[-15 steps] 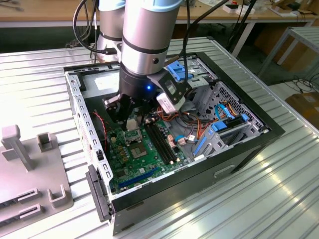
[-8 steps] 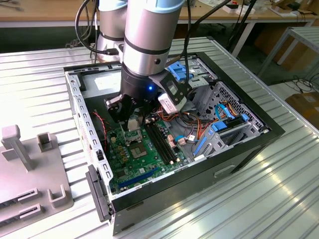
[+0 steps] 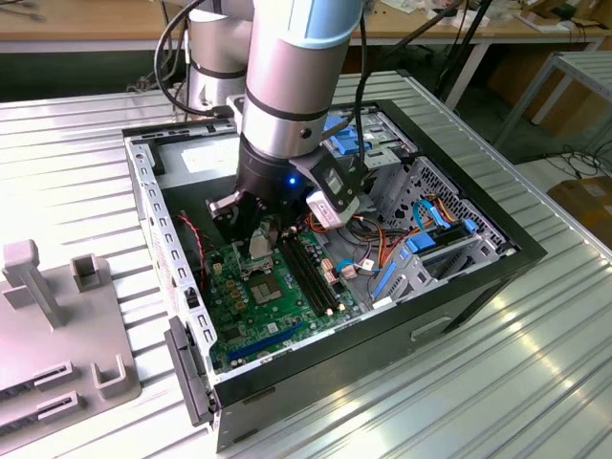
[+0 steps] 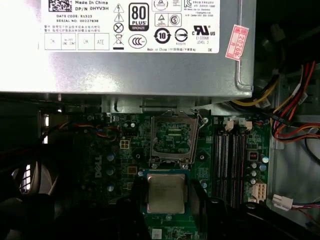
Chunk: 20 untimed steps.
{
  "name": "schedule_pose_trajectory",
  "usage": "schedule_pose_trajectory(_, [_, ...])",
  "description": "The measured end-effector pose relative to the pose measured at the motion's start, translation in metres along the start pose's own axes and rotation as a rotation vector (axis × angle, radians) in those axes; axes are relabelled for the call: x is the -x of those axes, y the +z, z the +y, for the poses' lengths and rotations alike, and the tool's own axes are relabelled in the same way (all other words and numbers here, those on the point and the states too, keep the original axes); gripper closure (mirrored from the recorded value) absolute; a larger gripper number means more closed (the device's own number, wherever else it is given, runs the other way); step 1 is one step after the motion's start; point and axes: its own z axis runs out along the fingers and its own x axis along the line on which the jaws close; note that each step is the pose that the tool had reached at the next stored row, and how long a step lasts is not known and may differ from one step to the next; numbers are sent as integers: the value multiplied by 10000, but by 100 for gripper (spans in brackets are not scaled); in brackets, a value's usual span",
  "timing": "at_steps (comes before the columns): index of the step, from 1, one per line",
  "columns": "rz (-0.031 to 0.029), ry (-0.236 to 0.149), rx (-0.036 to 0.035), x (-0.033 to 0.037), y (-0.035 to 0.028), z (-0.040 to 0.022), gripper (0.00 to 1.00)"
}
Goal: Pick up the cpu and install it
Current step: 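Place the cpu into insertion slot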
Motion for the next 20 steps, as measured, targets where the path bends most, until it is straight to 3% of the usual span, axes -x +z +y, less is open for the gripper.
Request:
schedule_pose_trajectory(8, [-1,89,0,71,141,-14,53])
schedule_pose_trajectory(20, [-1,90,0,72,180,-14,53])
